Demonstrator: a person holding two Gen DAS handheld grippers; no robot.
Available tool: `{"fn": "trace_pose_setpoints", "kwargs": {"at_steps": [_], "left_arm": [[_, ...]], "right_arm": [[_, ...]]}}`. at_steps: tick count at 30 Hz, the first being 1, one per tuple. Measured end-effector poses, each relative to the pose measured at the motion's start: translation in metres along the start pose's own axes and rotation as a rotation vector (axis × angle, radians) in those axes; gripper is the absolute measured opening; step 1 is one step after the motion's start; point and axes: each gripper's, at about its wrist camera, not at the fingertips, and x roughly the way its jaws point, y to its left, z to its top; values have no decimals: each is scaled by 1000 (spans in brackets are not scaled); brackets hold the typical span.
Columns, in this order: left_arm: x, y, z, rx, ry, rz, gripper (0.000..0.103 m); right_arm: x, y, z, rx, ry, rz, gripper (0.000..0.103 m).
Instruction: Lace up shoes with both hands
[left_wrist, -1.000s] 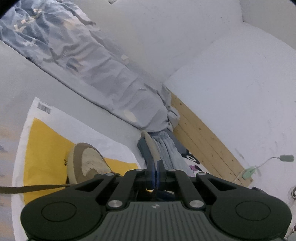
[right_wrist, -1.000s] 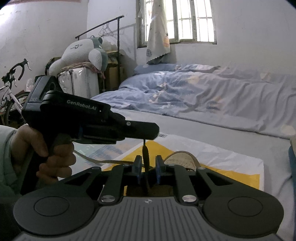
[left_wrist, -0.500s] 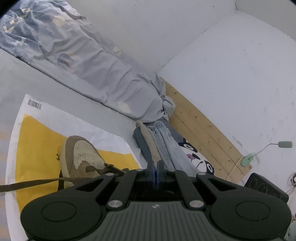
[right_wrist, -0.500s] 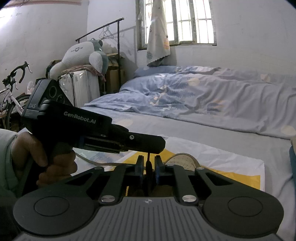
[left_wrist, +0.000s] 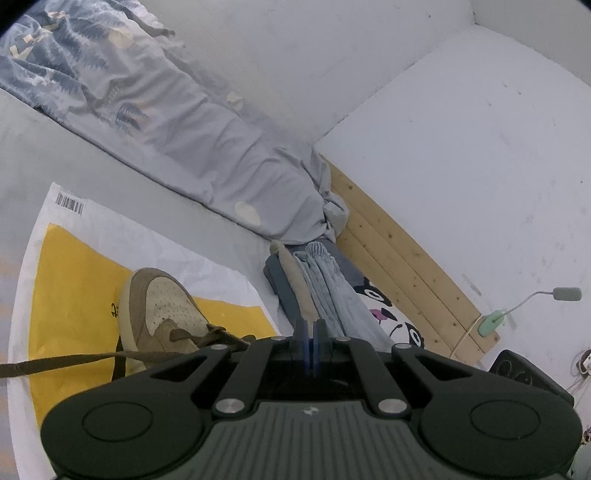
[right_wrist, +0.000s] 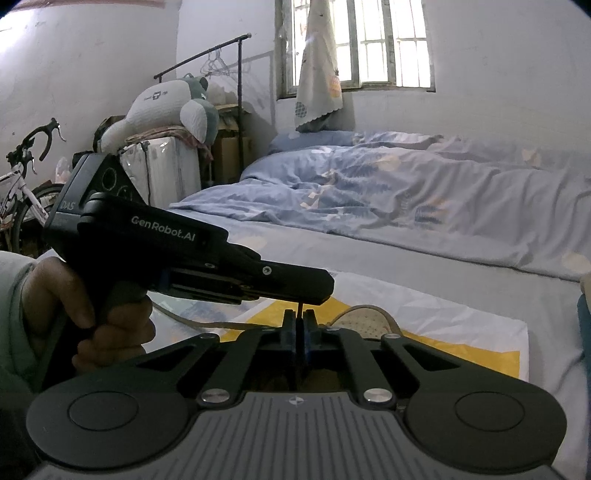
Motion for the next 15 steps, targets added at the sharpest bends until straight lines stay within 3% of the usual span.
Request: {"fn": "trace_pose_setpoints", "kwargs": {"at_steps": [3,5,7,11,15], "left_arm": [[-2,1,2,-7,-4,16,4],[-6,4,5,-30,-19,40,21],[-9,9,7,-50,-35,75,29],[-15,21,12,-97,-47,129,29],[-20,34,17,-165,-63,165,29]], "right_arm": [[0,1,1,-33,-1,-18,3],[0,1,2,-69,4,-40,3],[2,3,3,-144,23,-81,3],[14,13,0,-333,92,-140,3],[34,30,-13,-569,202,-119,3]]}}
